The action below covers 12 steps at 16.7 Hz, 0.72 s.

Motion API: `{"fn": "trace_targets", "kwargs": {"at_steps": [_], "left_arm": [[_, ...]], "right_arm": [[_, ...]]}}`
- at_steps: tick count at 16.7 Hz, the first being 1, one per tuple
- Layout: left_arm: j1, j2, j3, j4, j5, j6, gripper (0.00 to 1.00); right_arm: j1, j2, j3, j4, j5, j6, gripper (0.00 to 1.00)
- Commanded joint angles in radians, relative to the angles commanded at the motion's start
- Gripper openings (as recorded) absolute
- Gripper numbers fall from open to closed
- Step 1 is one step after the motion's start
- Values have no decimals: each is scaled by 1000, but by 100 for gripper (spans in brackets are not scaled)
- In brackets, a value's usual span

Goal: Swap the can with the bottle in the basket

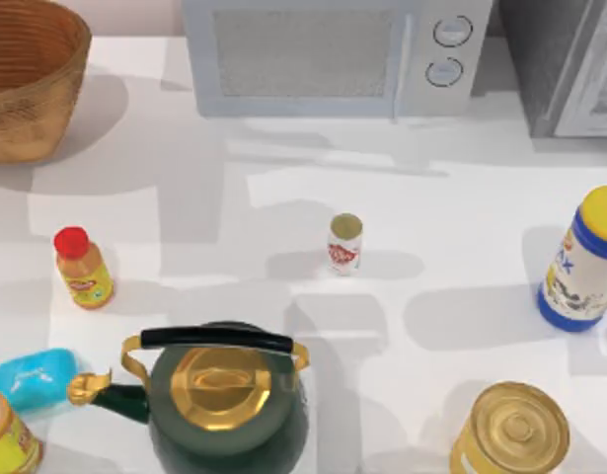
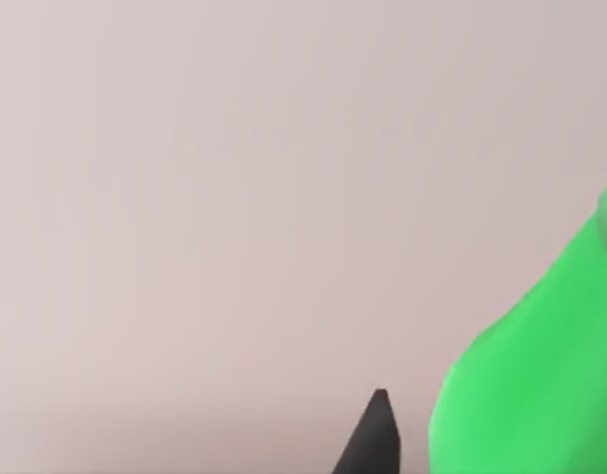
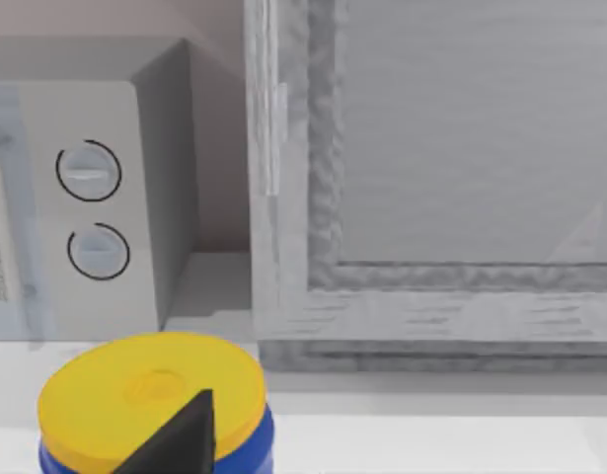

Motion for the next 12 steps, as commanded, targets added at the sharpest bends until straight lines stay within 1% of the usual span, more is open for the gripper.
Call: {"fn": "trace_targets", "kwargs": {"at_steps": [4,12], "left_arm": [[-1,3,3,2,-1,0,0],[-1,3,3,2,-1,0,60]], "right_arm": [[0,0,0,0,0,0,100],[0,0,0,0,0,0,100]]}}
